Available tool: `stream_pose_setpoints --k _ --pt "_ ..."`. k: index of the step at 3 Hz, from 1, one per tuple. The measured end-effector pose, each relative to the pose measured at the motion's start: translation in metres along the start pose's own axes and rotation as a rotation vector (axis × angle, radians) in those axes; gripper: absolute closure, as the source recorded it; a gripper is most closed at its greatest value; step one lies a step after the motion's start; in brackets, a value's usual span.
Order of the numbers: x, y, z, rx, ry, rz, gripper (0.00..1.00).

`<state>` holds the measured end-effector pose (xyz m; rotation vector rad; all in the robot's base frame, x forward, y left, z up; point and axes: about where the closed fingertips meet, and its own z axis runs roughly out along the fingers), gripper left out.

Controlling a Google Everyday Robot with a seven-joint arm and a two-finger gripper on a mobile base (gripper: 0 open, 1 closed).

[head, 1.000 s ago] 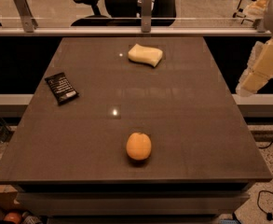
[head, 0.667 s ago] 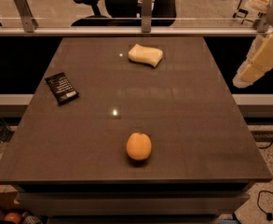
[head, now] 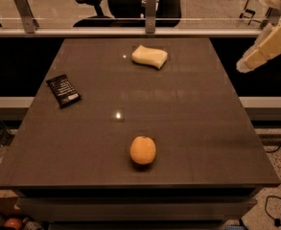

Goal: Move sponge near orange

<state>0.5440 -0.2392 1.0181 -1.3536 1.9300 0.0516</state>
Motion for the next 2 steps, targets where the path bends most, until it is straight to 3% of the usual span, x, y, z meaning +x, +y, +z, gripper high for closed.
stream_pose_setpoints --k 2 --pt "0.007 -0.022 0.032 -0.058 -0.143 0.115 0.00"
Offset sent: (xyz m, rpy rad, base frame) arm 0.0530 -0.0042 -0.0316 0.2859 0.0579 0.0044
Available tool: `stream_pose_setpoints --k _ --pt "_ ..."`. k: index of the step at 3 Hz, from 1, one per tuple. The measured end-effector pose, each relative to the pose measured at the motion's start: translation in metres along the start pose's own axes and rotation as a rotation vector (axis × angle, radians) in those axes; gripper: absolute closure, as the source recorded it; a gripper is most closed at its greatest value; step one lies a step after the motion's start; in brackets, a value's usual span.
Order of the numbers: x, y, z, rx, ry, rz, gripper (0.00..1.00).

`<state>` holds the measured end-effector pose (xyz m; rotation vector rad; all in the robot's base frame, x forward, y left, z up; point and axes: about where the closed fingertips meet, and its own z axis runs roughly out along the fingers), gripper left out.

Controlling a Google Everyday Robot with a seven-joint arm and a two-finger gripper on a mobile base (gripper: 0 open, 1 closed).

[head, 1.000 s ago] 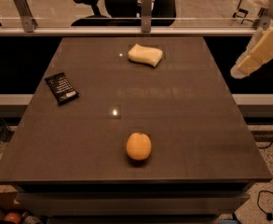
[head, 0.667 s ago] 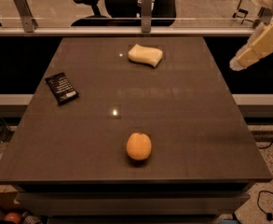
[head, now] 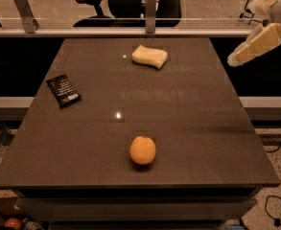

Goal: Move sponge near orange

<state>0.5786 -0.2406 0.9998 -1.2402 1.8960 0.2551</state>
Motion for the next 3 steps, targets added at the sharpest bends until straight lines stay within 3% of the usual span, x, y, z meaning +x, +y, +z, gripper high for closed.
stream_pose_setpoints --k 1,3 --pt "0.008 -0.006 0.021 -0.009 -0.025 0.040 0.00" --pt "0.027 -0.013 0.055 0.027 -0.084 0.082 0.00"
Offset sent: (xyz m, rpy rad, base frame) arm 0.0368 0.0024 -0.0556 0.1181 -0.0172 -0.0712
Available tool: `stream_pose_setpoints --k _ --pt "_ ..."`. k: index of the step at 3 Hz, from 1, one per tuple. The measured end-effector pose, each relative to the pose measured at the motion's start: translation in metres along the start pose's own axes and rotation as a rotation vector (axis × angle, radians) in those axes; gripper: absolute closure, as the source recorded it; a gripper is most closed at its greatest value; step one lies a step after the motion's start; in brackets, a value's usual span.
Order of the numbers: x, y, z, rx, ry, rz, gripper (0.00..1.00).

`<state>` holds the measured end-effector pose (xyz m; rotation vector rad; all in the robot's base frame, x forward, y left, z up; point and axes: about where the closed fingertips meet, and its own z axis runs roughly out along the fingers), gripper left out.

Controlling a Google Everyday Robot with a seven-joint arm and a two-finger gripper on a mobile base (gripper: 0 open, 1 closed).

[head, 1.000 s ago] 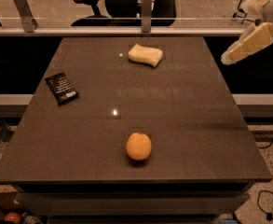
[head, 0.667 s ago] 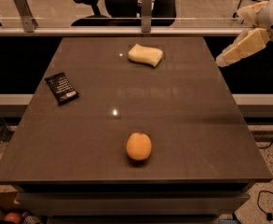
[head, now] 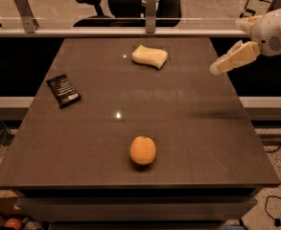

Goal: Move sponge near orange

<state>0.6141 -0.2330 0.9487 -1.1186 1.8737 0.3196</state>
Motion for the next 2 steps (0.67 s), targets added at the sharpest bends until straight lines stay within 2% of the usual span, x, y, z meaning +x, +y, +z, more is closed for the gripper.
stream_pose_setpoints --k 1,2 --pt "0.010 -0.009 0.017 0.012 -0.044 0.031 0.00" --pt "0.017 -0.017 0.036 -0.026 -0.081 0.046 0.00"
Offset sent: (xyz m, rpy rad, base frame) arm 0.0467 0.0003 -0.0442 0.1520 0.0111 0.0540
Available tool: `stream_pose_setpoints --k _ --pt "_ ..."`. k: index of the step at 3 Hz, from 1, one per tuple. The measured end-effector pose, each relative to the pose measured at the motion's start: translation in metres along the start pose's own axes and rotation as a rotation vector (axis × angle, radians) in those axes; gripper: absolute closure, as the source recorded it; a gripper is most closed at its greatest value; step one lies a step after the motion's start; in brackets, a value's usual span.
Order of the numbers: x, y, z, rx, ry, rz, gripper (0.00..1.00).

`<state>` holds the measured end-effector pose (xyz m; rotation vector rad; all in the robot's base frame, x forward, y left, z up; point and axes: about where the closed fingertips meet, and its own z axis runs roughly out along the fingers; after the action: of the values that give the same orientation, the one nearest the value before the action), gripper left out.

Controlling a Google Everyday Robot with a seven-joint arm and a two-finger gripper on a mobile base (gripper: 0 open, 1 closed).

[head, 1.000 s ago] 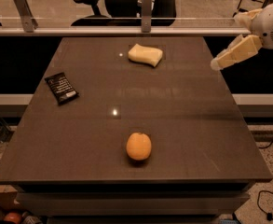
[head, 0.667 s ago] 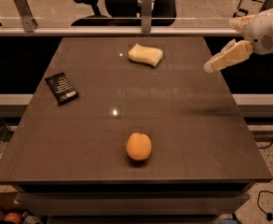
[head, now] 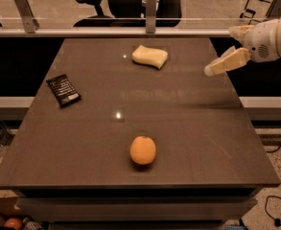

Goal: Move sponge near orange

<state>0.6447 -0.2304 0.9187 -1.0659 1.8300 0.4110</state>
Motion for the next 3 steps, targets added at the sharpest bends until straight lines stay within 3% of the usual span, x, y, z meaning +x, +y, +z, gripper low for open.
stream_pose_setpoints --k 1,3 --pt "0.0009 0.0010 0.0105 -0.045 -0.007 -0.007 0.00" --pt "-0.0004 0.0031 0.0151 -0.032 -0.009 -0.005 0.00"
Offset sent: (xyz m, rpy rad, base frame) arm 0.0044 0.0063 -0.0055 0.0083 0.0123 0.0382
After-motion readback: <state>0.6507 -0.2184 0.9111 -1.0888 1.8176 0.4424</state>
